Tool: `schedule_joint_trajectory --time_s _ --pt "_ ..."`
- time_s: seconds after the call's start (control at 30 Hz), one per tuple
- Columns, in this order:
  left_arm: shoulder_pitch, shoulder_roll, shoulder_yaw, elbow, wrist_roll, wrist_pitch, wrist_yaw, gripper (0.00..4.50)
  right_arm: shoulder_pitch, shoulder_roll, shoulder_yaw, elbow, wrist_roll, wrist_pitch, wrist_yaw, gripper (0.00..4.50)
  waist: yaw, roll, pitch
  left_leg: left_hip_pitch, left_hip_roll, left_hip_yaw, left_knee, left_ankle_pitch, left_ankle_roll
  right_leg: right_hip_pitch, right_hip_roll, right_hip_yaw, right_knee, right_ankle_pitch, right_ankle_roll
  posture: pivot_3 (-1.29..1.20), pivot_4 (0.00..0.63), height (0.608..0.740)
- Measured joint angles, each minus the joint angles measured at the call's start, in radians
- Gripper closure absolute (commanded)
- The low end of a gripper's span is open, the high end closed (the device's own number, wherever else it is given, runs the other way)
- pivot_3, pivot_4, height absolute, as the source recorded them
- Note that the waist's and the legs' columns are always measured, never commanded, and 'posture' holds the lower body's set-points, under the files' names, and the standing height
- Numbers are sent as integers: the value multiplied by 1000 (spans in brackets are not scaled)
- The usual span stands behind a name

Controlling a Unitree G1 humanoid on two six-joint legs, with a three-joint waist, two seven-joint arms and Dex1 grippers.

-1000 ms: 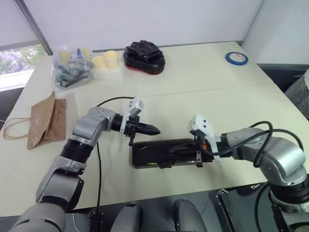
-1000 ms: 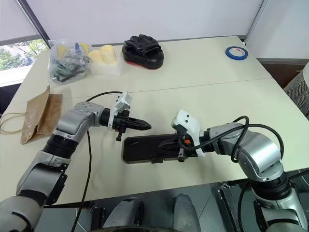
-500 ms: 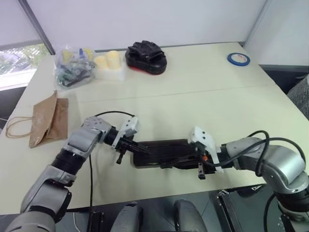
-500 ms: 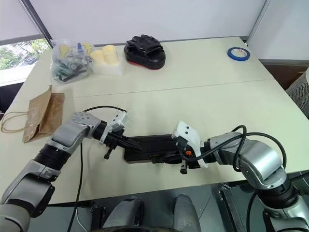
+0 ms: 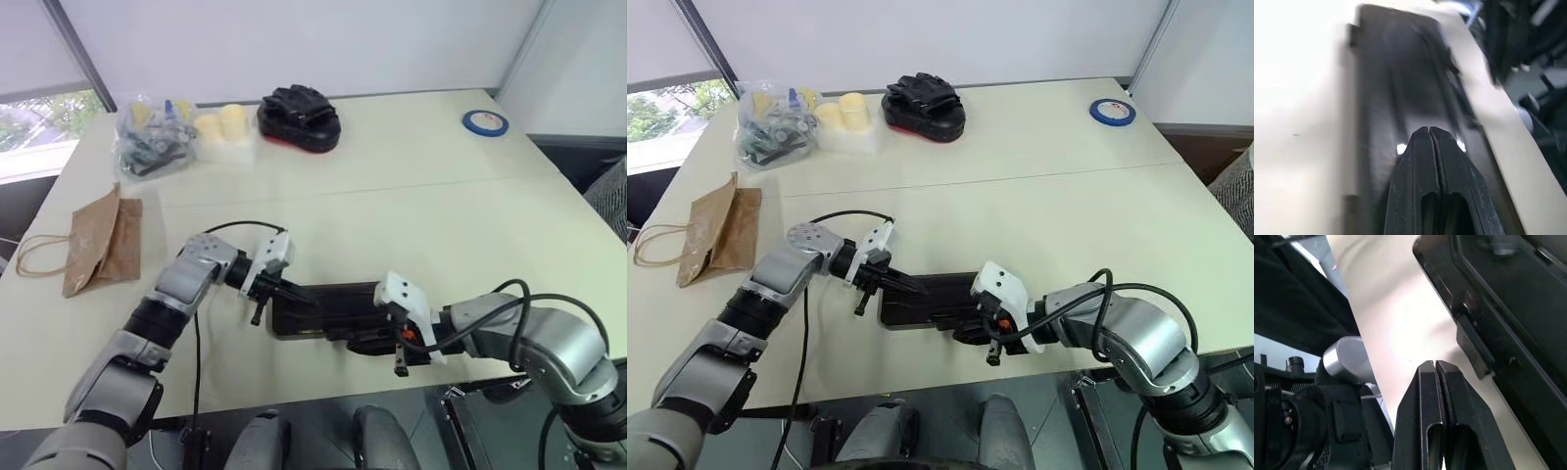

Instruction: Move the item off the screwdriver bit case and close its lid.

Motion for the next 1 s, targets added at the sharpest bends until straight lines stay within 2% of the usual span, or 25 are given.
schedule_joint_trajectory --time_s 0.23,0.67,1.0 --pt "-88 -67 16 87 0 33 49 4500 0 52 30 -1 -1 2 -62 4470 -1 0 0 -1 0 0 0 1 -3 -2 0 0 0 0 0 0 150 740" --pt "-109 -168 10 218 87 -100 113 4500 -5 69 115 25 -109 -69 -136 4470 -1 -1 0 -1 0 0 0 2 -3 -2 0 0 0 0 0 0 150 740" --pt "-105 -183 -1 222 139 -175 116 4500 -3 85 149 41 -152 -99 -145 4470 -3 -6 -4 2 1 0 0 1 -2 1 1 0 0 0 0 0 150 740"
